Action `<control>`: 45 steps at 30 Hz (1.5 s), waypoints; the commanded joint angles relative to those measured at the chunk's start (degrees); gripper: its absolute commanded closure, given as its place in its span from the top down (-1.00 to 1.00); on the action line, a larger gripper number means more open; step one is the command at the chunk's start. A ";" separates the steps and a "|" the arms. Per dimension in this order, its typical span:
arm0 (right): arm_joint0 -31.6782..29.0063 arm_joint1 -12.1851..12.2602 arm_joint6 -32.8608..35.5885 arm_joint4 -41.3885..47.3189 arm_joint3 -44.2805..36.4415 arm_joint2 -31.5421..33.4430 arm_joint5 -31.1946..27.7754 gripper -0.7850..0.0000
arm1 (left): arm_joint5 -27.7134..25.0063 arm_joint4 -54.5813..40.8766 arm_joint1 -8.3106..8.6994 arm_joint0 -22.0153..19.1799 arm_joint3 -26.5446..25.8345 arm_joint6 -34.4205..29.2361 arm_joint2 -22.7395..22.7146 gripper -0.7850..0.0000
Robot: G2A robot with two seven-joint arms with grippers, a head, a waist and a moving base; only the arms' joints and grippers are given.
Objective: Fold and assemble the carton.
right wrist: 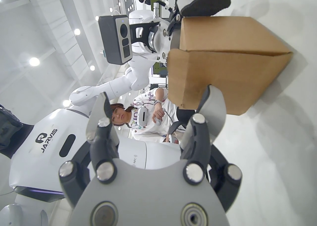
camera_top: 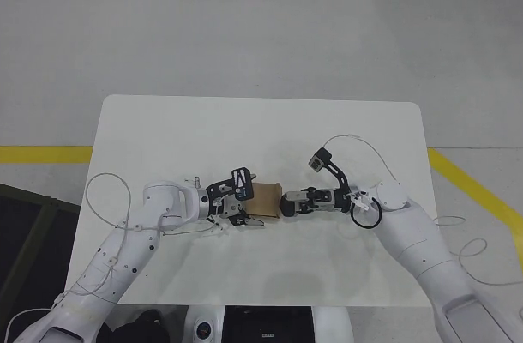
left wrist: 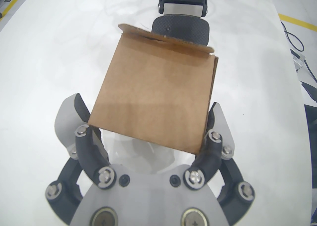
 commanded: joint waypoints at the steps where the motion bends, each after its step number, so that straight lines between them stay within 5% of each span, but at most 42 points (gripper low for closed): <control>1: 0.20 -0.05 -0.04 -0.65 0.46 -0.27 -0.04 -0.04 | 0.02 0.01 0.01 -0.02 0.00 -0.11 -0.03 1.00; 15: 1.99 -0.20 -0.92 -5.44 4.12 -1.21 -0.91 -0.07 | -0.12 -0.13 0.04 0.00 0.05 -0.64 0.15 1.00; 30: 2.41 -0.68 -1.31 -5.32 5.80 -1.51 -1.30 -0.40 | -0.28 0.09 0.06 -0.19 0.29 -1.12 0.41 1.00; 45: 3.84 -0.40 -1.54 -11.56 6.00 -1.60 -1.49 -0.51 | -0.27 -0.05 0.09 -0.17 0.22 -1.54 0.56 1.00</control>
